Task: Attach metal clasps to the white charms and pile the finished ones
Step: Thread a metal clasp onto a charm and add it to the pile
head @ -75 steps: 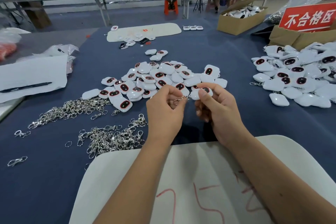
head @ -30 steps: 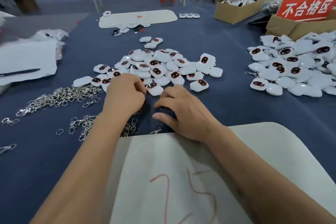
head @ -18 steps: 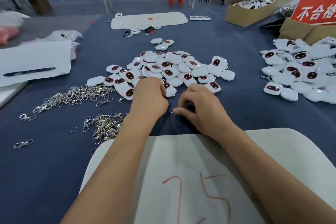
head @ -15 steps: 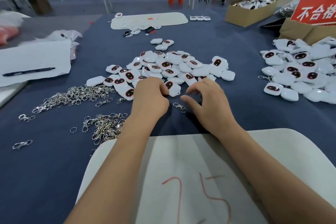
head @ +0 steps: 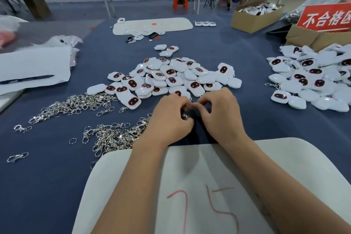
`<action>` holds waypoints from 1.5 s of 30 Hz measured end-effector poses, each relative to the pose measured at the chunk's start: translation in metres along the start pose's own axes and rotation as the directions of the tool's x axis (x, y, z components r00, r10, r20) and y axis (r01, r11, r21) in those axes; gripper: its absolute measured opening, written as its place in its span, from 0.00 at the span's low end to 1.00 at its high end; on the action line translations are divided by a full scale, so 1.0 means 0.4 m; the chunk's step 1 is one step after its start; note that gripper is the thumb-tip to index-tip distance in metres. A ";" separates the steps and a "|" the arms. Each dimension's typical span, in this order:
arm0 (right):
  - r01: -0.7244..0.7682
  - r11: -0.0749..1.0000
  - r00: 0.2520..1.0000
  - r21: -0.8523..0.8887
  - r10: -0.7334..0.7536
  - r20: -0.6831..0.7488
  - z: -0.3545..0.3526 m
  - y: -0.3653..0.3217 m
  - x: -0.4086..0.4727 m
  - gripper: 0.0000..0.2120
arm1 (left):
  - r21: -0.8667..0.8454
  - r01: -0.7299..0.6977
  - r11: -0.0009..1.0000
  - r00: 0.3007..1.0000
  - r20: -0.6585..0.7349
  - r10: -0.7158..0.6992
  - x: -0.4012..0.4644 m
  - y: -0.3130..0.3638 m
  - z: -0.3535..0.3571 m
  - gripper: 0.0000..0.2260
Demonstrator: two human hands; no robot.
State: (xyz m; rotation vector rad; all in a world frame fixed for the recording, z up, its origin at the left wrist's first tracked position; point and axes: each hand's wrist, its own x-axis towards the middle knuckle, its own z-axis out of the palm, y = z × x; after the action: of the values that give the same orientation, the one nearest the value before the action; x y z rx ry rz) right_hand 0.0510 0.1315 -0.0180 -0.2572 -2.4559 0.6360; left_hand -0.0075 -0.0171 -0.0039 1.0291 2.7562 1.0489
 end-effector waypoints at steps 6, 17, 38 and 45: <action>0.130 0.990 0.900 0.060 -0.143 0.411 0.002 -0.019 0.001 0.33 | -0.060 -0.012 0.998 0.999 0.040 0.015 0.000 -0.011 -0.015 0.12; 0.117 0.985 0.989 -0.131 -0.104 0.101 -0.005 -0.010 -0.007 0.06 | -0.043 0.033 0.999 0.986 -0.164 -0.040 0.004 -0.027 0.007 0.05; -0.026 0.978 0.993 0.208 0.001 0.117 -0.007 -0.007 -0.003 0.13 | -0.753 -0.012 0.657 0.971 -0.166 -0.173 0.034 -0.012 0.021 0.09; -0.099 0.836 0.978 0.540 -0.017 0.206 -0.025 0.011 0.003 0.06 | -0.781 -0.038 0.624 0.970 -0.179 -0.164 0.036 -0.008 0.022 0.07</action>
State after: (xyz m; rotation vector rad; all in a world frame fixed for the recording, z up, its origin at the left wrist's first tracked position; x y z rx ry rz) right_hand 0.0561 0.1397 -0.0124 -0.0115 -2.3320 1.4106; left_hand -0.0183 -0.0054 -0.0096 0.6668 1.9861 2.1796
